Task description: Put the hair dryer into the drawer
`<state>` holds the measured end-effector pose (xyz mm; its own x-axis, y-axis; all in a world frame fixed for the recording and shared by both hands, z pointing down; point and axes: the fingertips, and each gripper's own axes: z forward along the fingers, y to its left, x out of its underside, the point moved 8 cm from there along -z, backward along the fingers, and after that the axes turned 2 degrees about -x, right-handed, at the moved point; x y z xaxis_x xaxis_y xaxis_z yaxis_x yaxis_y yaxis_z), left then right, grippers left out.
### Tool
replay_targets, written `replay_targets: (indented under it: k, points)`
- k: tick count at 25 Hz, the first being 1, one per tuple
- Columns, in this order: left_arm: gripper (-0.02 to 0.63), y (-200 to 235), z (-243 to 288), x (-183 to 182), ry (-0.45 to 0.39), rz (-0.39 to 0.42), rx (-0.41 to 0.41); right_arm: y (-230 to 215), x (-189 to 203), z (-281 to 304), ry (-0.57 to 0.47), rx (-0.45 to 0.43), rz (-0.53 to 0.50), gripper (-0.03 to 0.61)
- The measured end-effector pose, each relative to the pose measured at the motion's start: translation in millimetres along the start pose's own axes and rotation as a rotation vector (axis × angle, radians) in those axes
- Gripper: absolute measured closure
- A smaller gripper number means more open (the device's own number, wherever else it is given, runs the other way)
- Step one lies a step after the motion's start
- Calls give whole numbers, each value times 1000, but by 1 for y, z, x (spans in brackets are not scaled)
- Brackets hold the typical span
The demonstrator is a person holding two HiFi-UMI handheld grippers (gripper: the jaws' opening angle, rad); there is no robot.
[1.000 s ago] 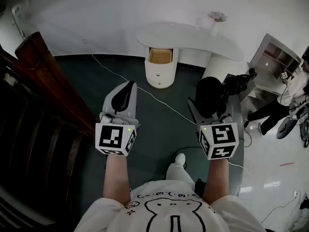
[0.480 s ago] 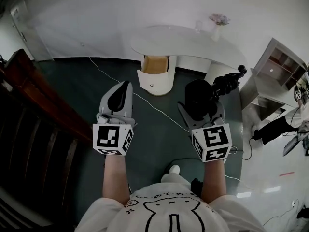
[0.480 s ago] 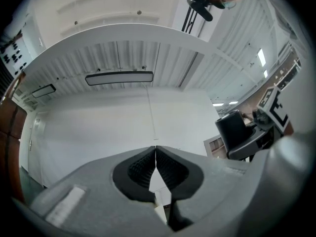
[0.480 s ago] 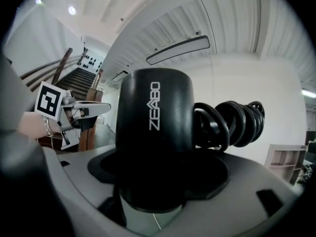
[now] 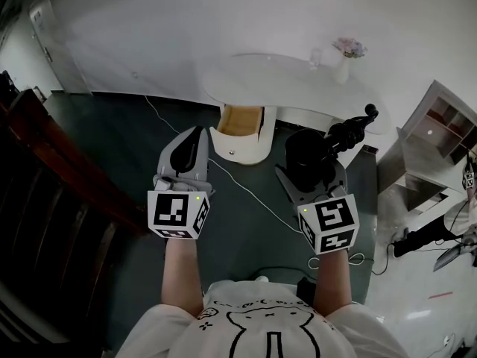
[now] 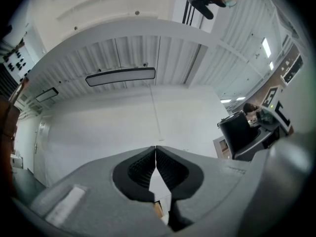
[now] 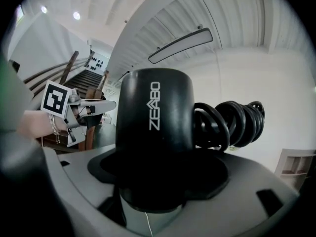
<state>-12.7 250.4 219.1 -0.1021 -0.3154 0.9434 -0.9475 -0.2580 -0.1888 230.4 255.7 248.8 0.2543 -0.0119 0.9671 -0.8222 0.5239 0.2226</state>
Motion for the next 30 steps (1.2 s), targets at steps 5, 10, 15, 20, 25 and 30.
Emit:
replay_targets:
  k: [5, 10, 15, 20, 25, 30]
  points:
    - [597, -10, 23, 13, 31, 6, -8, -25, 10, 18, 0, -34, 45, 227]
    - [597, -7, 36, 23, 51, 5, -29, -36, 19, 37, 13, -45, 60, 227]
    - [597, -6, 37, 26, 45, -14, -47, -38, 24, 33, 22, -40, 45, 227]
    - [597, 36, 93, 60, 53, -21, -33, -55, 22, 105, 40, -6, 51, 228]
    - [597, 83, 144, 85, 70, -42, -24, -70, 14, 171, 58, 16, 55, 227]
    - [597, 125, 195, 114, 90, -55, -12, -82, 14, 242, 94, 24, 70, 227]
